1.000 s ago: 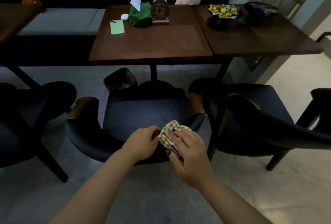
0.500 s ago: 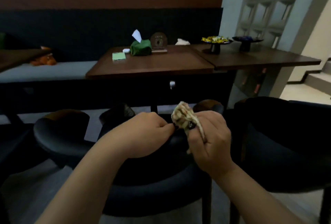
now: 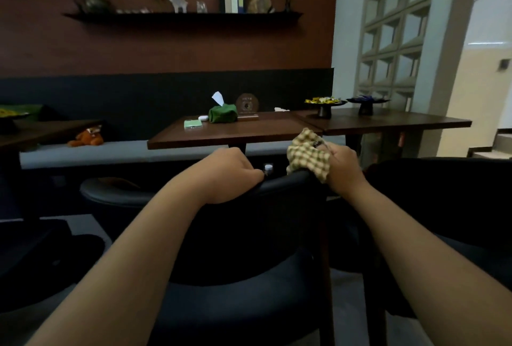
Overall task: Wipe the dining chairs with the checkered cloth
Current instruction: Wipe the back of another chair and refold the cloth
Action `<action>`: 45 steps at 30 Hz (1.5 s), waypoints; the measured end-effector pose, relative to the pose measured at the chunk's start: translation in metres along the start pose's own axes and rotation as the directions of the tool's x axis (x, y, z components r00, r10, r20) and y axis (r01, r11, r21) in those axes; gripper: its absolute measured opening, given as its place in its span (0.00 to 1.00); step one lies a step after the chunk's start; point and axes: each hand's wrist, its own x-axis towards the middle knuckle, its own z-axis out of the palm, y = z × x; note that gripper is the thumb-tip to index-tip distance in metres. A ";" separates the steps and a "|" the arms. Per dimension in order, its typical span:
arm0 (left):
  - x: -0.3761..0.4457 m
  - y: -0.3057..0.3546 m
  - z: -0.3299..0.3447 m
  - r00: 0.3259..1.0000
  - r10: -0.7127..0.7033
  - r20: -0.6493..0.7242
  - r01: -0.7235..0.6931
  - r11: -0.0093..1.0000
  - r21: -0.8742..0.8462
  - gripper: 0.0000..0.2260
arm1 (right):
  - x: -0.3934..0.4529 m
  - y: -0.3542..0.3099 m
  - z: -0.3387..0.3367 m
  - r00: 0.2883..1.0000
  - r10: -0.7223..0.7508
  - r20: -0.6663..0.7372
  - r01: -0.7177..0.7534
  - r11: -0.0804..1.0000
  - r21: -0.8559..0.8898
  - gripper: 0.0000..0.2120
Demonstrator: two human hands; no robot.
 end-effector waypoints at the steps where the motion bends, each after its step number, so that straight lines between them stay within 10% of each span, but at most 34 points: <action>1: 0.000 0.000 0.001 0.999 0.034 -0.016 -0.034 0.999 0.016 0.18 | -0.004 -0.002 0.000 1.000 -0.020 0.011 0.020 1.000 -0.012 0.19; 7: -0.004 0.000 -0.001 0.987 0.141 -0.080 -0.140 0.990 0.017 0.15 | -0.056 -0.034 0.018 0.957 -0.286 -0.054 0.290 0.953 0.082 0.17; 13: 0.000 -0.007 0.001 0.956 0.258 -0.138 -0.254 0.966 0.046 0.07 | -0.054 -0.061 0.003 1.000 -0.014 -0.028 0.025 0.894 0.447 0.09; 20: 0.001 -0.019 -0.005 0.975 0.213 -0.059 -0.195 0.707 -0.680 0.22 | -0.034 -0.104 -0.004 0.932 0.115 0.345 -0.356 0.475 0.805 0.13; 24: -0.002 -0.020 -0.010 0.961 0.207 -0.181 -0.269 0.567 -0.778 0.17 | -0.025 -0.117 -0.007 0.879 0.178 0.443 -0.454 0.597 0.662 0.16; 30: -0.006 -0.023 -0.012 0.895 0.081 -0.439 -0.434 0.393 -0.811 0.09 | -0.018 -0.121 -0.010 0.976 0.148 0.162 -0.205 0.880 0.428 0.05; 38: -0.011 -0.023 -0.008 0.896 0.249 -0.368 -0.441 0.392 -0.808 0.15 | -0.015 -0.132 -0.020 0.937 0.168 0.305 -0.278 0.890 0.362 0.09; 42: -0.012 -0.019 -0.002 0.929 0.262 -0.262 -0.370 0.688 -0.624 0.17 | -0.026 -0.118 -0.023 0.937 0.313 -0.156 -0.195 0.839 0.508 0.06; 45: -0.009 -0.005 0.004 0.954 0.298 -0.033 -0.300 0.950 -0.088 0.09 | -0.046 -0.094 -0.036 0.664 0.265 -0.699 0.100 0.895 0.434 0.08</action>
